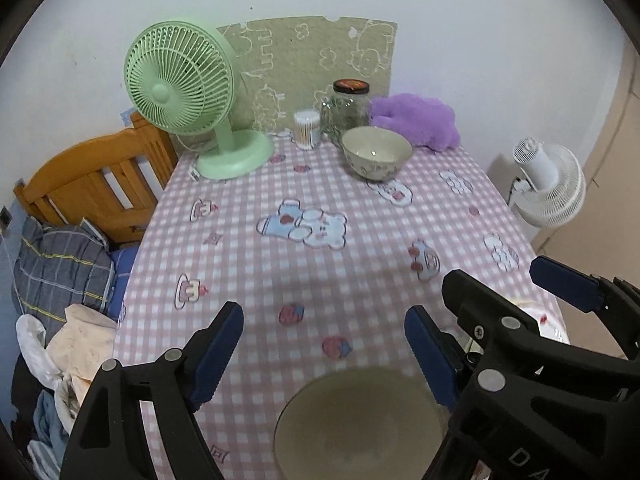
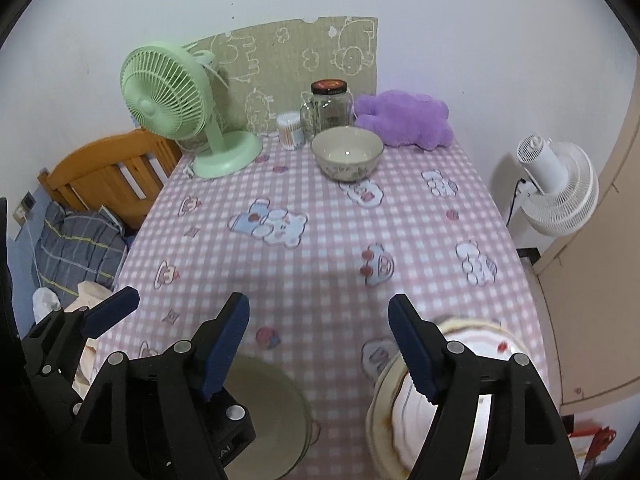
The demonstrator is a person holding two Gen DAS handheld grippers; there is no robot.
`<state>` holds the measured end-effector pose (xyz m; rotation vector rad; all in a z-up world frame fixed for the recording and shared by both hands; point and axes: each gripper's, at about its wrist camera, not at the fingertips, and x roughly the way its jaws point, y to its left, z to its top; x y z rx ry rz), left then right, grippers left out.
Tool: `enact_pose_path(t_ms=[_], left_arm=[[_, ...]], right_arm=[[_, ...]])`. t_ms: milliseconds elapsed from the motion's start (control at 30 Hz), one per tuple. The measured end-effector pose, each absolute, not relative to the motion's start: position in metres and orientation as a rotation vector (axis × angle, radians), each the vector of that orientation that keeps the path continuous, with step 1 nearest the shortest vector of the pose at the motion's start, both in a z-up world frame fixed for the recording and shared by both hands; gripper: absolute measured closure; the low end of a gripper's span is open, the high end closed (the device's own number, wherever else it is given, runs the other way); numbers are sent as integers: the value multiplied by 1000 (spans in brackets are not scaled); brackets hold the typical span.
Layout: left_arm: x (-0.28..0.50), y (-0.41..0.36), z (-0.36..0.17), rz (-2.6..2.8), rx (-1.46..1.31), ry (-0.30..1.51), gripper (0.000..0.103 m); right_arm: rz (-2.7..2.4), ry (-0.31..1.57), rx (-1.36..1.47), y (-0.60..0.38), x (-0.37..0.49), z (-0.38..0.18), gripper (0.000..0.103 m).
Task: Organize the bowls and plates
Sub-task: 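Move both tools to the small floral bowl beside the glass jar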
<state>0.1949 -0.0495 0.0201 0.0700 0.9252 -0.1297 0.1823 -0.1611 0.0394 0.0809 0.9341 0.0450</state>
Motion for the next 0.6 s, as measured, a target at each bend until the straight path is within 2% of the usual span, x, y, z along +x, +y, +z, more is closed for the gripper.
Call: enact_pose_path(t_ms=[600], left_arm=[[297,-112,39,55,12,899,19]], right_arm=[[179,908,11,-221,306,56,28]])
